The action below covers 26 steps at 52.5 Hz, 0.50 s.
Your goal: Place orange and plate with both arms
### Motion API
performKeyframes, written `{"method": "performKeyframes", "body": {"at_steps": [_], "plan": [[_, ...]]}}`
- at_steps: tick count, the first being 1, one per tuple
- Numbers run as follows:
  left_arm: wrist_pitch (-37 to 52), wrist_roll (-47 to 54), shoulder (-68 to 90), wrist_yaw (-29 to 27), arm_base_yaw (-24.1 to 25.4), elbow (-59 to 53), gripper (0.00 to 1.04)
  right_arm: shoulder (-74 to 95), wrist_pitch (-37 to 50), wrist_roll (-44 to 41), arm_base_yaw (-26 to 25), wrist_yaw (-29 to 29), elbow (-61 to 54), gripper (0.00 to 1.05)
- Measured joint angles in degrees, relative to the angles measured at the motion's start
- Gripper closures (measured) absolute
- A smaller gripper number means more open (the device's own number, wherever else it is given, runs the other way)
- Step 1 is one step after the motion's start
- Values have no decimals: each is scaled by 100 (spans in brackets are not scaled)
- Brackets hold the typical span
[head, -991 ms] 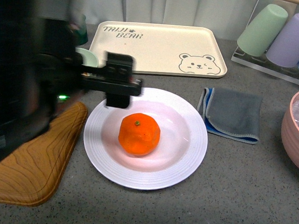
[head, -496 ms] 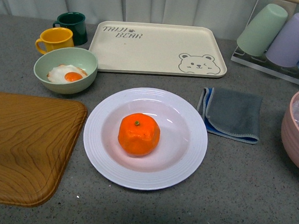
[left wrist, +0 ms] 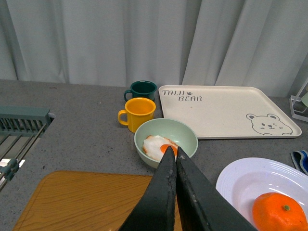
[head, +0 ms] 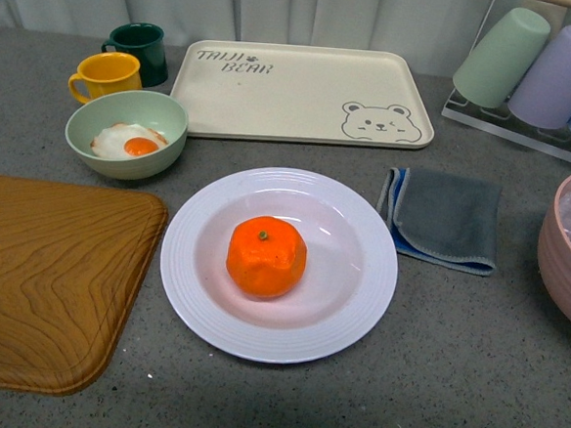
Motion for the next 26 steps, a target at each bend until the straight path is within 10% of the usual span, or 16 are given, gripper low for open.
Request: {"method": "performKeyframes", "body": {"at_steps": [26], "plan": [[-2100,2,-2326,549,557,-24,101,0,0,0,0,0,0,9]]}}
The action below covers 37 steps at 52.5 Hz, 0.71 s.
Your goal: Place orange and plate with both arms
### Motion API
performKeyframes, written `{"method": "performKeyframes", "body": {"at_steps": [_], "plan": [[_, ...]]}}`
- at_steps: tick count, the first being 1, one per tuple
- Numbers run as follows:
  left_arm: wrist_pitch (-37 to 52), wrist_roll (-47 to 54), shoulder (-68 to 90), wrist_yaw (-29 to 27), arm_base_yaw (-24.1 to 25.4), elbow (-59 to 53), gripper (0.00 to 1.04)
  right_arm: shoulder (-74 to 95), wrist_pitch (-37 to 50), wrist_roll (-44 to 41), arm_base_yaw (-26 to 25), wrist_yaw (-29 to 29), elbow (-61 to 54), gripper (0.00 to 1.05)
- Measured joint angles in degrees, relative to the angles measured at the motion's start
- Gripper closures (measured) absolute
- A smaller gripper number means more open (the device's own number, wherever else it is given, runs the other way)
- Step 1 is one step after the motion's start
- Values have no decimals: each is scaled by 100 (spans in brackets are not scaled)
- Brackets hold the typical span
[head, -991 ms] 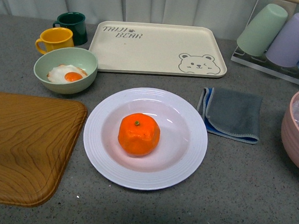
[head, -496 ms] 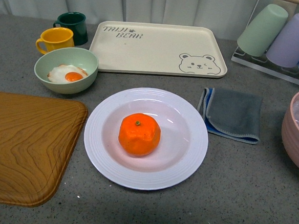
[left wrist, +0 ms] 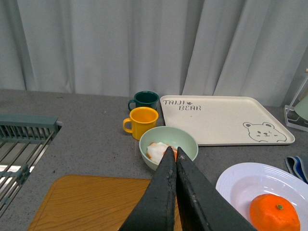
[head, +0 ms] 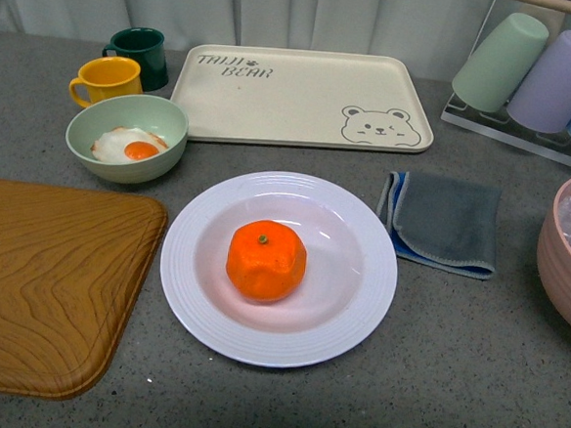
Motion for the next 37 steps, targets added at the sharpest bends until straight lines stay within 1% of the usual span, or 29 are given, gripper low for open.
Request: {"method": "performKeyframes", "body": {"at_steps": [21,37], "plan": [[-905,0,-922,0,0,0,101,0,0,0,0,0,0,9],[-1298,0,-1311,0,2,0,101,0,0,0,0,0,0,9]]}}
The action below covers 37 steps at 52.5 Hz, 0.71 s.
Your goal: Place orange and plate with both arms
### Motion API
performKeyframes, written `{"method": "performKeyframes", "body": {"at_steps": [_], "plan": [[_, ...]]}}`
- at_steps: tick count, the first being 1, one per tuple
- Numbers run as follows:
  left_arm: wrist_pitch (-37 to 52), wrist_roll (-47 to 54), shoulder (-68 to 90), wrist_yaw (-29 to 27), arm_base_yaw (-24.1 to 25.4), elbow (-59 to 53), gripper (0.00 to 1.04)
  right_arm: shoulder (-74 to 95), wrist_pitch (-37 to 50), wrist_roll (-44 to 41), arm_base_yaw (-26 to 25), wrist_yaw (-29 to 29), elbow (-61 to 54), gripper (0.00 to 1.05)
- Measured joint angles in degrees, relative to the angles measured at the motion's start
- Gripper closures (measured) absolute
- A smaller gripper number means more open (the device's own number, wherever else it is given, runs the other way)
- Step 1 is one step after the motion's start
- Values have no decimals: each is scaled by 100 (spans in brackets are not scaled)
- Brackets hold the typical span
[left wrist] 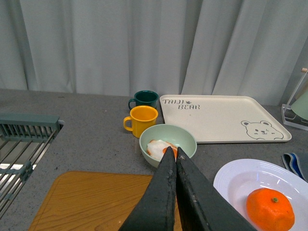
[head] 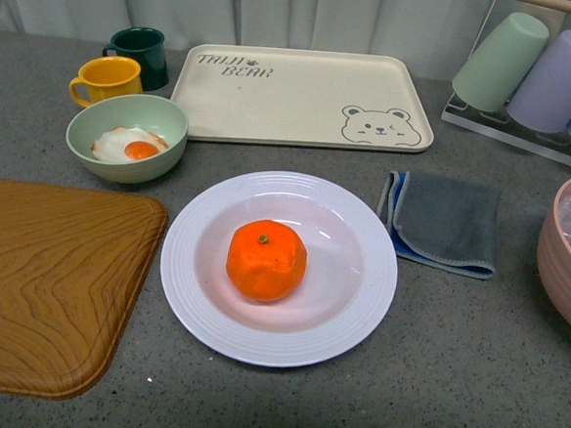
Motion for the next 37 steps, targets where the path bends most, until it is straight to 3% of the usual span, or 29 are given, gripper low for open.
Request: {"method": "performKeyframes", "body": {"at_steps": [6,15,22,26,28,37], "plan": [[-931,0,-776,7,0,2,101,0,0,0,0,0,0,9],[-988,-4,-951,7,0,2,101,0,0,0,0,0,0,9],[-988,0,-955,7,0,2,74,0,0,0,0,0,0,9],[-988,-2,-953,7,0,2,60,400,-612,-448,236,697,238,9],[-988,0,-955,2,0,2,53,800,-649,-697,352,782,321,9],[-988,0,-960,4,0,2,22,2739,264,-472,557,120,621,9]]}}
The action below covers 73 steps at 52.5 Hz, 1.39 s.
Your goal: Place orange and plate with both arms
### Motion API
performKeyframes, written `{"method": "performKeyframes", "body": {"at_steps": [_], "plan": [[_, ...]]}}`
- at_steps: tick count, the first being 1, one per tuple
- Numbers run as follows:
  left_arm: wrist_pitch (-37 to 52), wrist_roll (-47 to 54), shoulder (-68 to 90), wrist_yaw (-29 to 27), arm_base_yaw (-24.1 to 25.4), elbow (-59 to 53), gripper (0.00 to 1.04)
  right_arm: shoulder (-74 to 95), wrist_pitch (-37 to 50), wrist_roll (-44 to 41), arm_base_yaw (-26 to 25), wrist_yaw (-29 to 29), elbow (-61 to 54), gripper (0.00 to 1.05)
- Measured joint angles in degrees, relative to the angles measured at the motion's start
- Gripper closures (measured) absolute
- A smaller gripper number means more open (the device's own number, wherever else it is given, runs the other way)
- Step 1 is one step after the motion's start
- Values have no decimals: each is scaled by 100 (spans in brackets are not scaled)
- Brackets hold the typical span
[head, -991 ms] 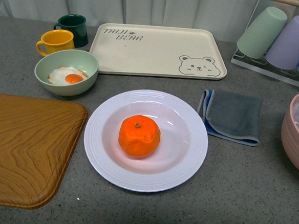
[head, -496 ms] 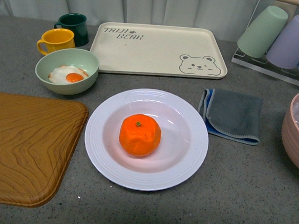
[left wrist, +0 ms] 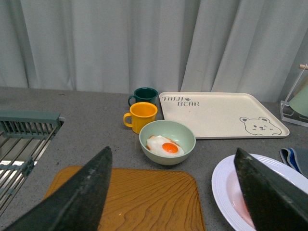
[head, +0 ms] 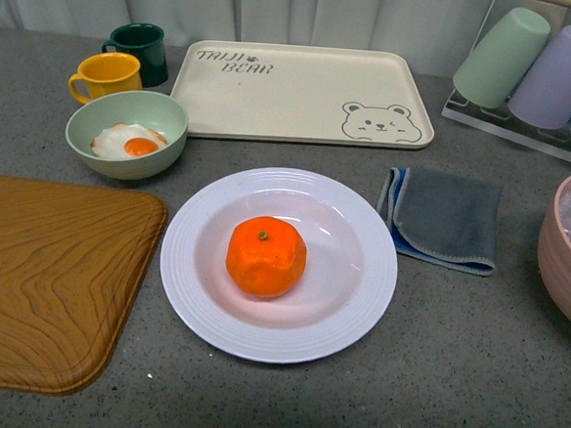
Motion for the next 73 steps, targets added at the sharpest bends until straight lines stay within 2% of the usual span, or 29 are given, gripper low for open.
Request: {"method": "performKeyframes", "body": {"at_steps": [5,13,25,31,49,73], "plan": [[0,0,0,0,0,0,5,1307,643,577,35,-529,271,9],[-2,13,0,0,0,0,7,3348,1401,1585,-15,-1377,789,9],[-2,13,0,0,0,0,7,5580,1561,2483,-131,-2601,1587,9],[-2,13,-2,0,0,0,7,6301,1720,2796,-151,-3021,1926,9],[-2,15,-2,0,0,0,7,7768,1615,3316,103,-3552,2857,10],[-4,15,-2,0,0,0,7,8999,1646,4019,450,-3729,3827,10]]}}
